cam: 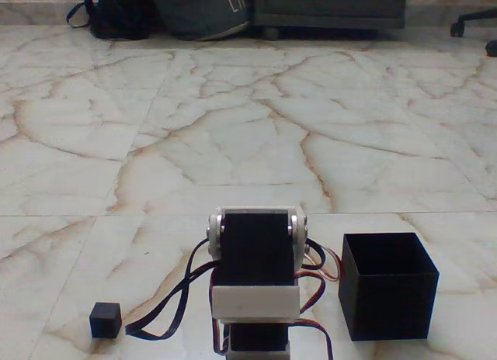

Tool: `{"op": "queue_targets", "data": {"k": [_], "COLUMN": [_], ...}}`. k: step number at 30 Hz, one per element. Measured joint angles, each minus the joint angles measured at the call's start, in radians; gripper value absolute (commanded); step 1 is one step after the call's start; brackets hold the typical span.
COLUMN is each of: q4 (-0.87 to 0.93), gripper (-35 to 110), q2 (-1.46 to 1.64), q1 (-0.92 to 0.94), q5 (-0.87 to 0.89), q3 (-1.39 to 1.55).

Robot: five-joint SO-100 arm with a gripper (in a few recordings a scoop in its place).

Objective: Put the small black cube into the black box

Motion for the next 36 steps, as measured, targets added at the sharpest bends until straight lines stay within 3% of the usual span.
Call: {"op": "queue_targets", "data": {"k": [13, 17, 20, 24, 36], "q4": [-0.017, 0.017, 0.084, 0.201, 0.184], "gripper": [5, 5, 5, 7, 8], "q2": [0.0, -0.143, -0.528, -0.709, -1.258], "q1": [0.0, -0.087, -0.213, -0.319, -0.663], "q5": [-0.12, -0.009, 0.195, 0.268, 0.569], "q3": [0.0, -0.163, -0.606, -0.811, -1.457]}}
